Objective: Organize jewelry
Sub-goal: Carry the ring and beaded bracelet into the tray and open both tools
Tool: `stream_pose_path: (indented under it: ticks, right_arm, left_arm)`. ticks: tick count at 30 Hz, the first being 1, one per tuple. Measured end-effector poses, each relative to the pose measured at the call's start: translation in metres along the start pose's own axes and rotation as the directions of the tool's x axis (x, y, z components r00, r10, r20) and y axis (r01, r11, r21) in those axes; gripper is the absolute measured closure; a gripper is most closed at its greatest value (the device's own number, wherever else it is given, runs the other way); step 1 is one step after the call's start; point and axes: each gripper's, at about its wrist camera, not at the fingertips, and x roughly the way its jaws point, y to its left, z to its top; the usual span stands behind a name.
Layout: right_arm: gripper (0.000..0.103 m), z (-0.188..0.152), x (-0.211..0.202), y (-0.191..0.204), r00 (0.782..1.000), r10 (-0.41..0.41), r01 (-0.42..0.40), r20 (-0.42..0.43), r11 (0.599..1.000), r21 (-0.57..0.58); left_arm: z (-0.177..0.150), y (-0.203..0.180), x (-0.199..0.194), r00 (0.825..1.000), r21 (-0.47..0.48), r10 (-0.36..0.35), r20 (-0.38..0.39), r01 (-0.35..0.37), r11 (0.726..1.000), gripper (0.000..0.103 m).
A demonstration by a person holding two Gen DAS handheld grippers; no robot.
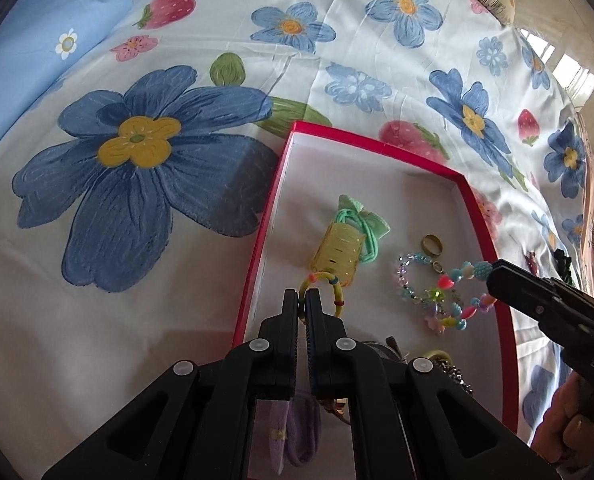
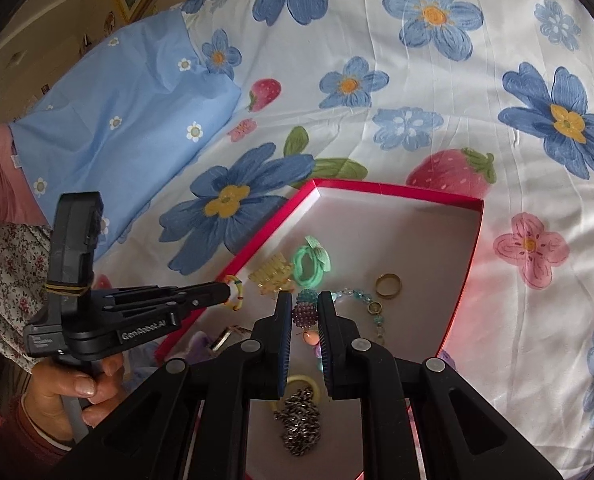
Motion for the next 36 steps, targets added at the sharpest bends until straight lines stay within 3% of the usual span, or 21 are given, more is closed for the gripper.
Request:
stream_pose_path:
  ticks: [10,15,17,31,36]
  right_arm:
    - [0.09,-0.008,0.023,-0.016,0.995,-0.073,0.072,-0.064,0.997,-0.007]
    - [0.09,-0.011,0.03,-0.016,0.991,-0.097,0.096,-0.087,0.995,-0.023]
    - [0.09,-0.012,0.033,-0.016,0.99,-0.1,0.098,-0.097,0.995,-0.026]
    - [0.086,-0.014,0.037,-0.018,0.989,-0.097,0.095,-0.116,0.995,-0.018]
    - [0.083,-0.013,0.033,-0.019,0.99,-0.087,0.088,-0.106,0.996,-0.002]
  left_arm:
    - [0.0,-0.002,0.019,0.999,0.006,0.032,-0.035,-0.032,0.999,0.099]
    - [-0.002,-0.002,0.022,0.998,0.005,0.038,-0.044,-0.038,0.999,0.094]
    - [-0.003,-0.001,0.022,0.998,0.005,0.045,-0.043,-0.045,0.999,0.088]
    - [-0.003,-0.003,0.018,0.999,0.001,0.037,-0.03,-0.037,0.999,0.082]
    - [-0.004,-0.002,0.008,1.0,-0.011,0.006,-0.011,-0.006,1.0,0.068]
